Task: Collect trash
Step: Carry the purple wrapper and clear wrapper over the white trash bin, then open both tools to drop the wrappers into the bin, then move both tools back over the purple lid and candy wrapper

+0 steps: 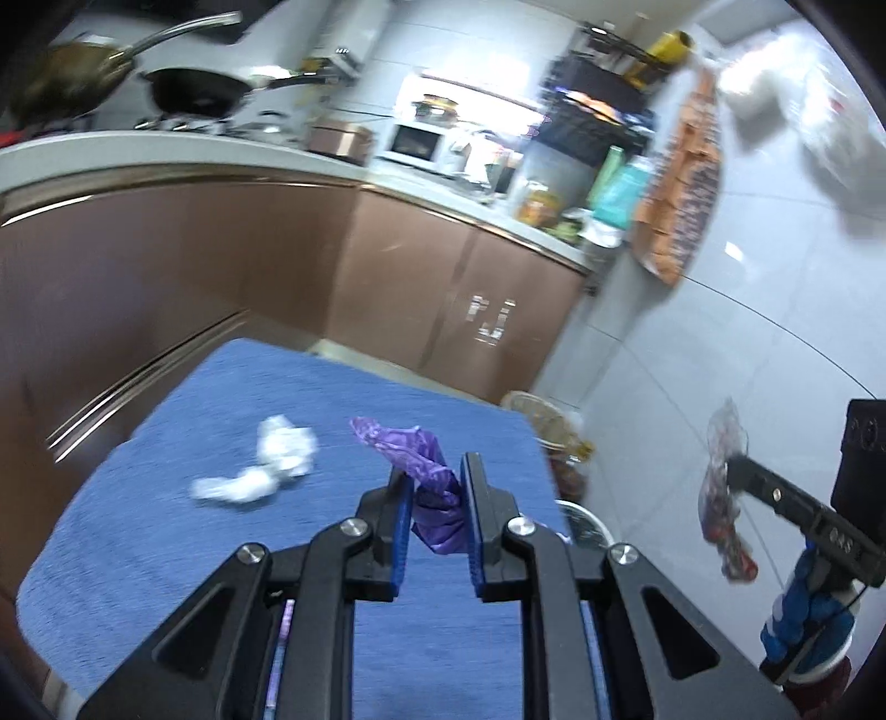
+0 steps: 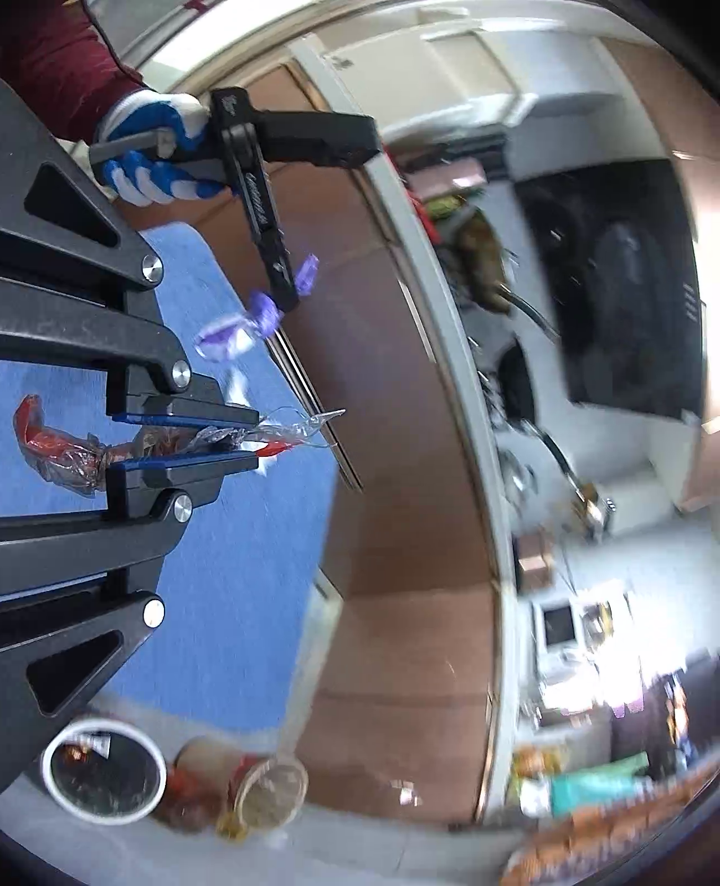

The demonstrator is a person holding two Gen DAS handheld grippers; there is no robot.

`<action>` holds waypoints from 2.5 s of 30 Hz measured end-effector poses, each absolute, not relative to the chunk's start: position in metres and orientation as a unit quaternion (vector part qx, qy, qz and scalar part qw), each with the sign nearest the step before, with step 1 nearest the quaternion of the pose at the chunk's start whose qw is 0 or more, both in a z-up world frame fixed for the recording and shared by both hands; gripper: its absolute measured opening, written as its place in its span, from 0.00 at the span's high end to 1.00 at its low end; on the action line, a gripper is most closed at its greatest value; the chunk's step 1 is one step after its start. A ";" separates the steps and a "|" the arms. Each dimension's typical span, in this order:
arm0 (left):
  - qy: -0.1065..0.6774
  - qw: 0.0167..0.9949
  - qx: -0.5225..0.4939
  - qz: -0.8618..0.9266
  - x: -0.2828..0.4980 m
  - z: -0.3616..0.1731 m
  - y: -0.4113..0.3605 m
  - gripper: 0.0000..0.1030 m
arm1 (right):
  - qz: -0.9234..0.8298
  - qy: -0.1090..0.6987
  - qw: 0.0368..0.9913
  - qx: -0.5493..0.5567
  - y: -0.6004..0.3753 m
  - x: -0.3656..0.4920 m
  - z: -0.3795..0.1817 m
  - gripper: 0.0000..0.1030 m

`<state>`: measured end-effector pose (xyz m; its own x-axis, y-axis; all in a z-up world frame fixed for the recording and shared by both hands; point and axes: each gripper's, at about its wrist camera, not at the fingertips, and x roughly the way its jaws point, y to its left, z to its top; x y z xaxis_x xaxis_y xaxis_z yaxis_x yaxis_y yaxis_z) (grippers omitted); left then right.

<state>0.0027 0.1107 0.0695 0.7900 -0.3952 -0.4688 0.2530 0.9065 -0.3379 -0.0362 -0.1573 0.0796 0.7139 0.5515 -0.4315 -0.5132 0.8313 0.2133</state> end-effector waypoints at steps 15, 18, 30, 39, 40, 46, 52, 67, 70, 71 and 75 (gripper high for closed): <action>0.355 0.890 -0.003 -0.287 0.081 0.031 -0.132 0.85 | 0.063 0.234 0.966 0.089 -0.312 -0.014 0.039 0.92; 0.378 0.877 0.024 -0.295 0.116 0.010 -0.187 0.84 | 0.025 0.258 0.960 0.104 -0.347 0.011 0.009 0.92; 0.480 0.825 0.072 -0.289 0.250 -0.118 -0.355 0.83 | -0.062 0.340 0.931 0.114 -0.438 0.123 -0.097 0.91; 0.541 0.793 0.049 -0.275 0.290 -0.187 -0.384 0.62 | -0.102 0.376 0.915 0.102 -0.469 0.158 -0.156 0.89; 0.545 0.790 0.040 -0.277 0.291 -0.190 -0.382 0.60 | -0.106 0.380 0.913 0.102 -0.471 0.160 -0.161 0.86; 0.546 0.787 0.007 -0.287 0.290 -0.181 -0.370 0.60 | -0.122 0.386 0.909 0.097 -0.474 0.159 -0.167 0.61; 0.505 0.818 -0.021 -0.275 0.268 -0.133 -0.335 0.60 | -0.119 0.368 0.916 0.107 -0.464 0.145 -0.147 0.61; 0.371 0.885 -0.009 -0.280 0.145 0.012 -0.218 0.59 | -0.086 0.235 0.964 0.088 -0.381 0.054 -0.008 0.50; 0.349 0.899 0.005 -0.266 0.124 0.027 -0.187 0.59 | -0.066 0.215 0.971 0.080 -0.357 0.036 0.016 0.49; 0.344 0.902 0.009 -0.259 0.117 0.032 -0.174 0.59 | -0.063 0.212 0.972 0.076 -0.351 0.032 0.021 0.49; 0.328 0.912 0.023 -0.245 0.093 0.045 -0.133 0.59 | -0.047 0.194 0.978 0.062 -0.325 0.014 0.042 0.49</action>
<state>0.0928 -0.1328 0.0454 0.6651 -0.4317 -0.6094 0.4620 0.8789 -0.1184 0.0142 -0.3255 0.0424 0.9202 -0.0671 -0.3857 0.1153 0.9879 0.1033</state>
